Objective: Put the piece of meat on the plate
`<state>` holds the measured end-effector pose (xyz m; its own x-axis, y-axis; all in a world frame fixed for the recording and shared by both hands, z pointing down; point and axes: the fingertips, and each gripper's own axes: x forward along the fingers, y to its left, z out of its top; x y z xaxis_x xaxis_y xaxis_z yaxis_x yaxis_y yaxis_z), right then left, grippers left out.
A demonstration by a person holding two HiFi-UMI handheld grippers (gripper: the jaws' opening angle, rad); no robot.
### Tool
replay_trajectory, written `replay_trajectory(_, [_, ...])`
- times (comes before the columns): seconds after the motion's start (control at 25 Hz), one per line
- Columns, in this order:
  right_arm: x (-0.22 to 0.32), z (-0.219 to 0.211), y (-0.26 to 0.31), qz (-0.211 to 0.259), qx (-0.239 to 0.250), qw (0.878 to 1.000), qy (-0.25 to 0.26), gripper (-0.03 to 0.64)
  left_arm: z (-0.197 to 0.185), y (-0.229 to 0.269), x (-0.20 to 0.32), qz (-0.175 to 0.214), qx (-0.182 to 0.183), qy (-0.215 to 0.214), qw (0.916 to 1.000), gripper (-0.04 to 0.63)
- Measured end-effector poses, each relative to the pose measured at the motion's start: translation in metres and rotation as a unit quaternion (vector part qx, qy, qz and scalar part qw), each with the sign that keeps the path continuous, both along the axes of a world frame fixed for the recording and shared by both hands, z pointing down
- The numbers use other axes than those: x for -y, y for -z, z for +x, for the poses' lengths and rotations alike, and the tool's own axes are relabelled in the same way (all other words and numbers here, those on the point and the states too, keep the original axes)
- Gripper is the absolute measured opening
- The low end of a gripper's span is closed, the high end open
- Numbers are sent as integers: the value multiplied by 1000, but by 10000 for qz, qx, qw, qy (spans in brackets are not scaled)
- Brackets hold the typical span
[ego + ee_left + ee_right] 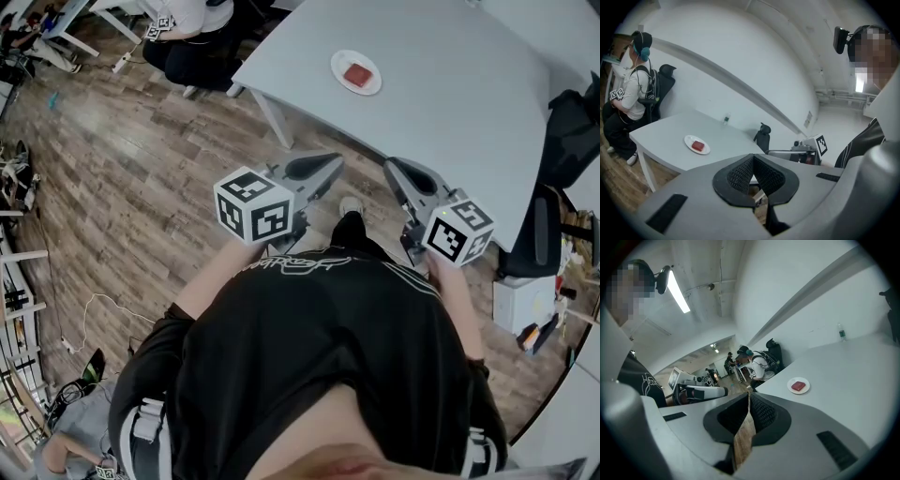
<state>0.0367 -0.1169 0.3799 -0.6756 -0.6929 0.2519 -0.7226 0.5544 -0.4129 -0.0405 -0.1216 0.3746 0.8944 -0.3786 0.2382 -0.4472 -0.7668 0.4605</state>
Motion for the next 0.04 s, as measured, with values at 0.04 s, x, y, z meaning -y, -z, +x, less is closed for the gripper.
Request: replay_trajectory(0.04, [2,-1,-2,-17,0,10000,-2,17,0,-2,2,-9,20,-6,10000,8])
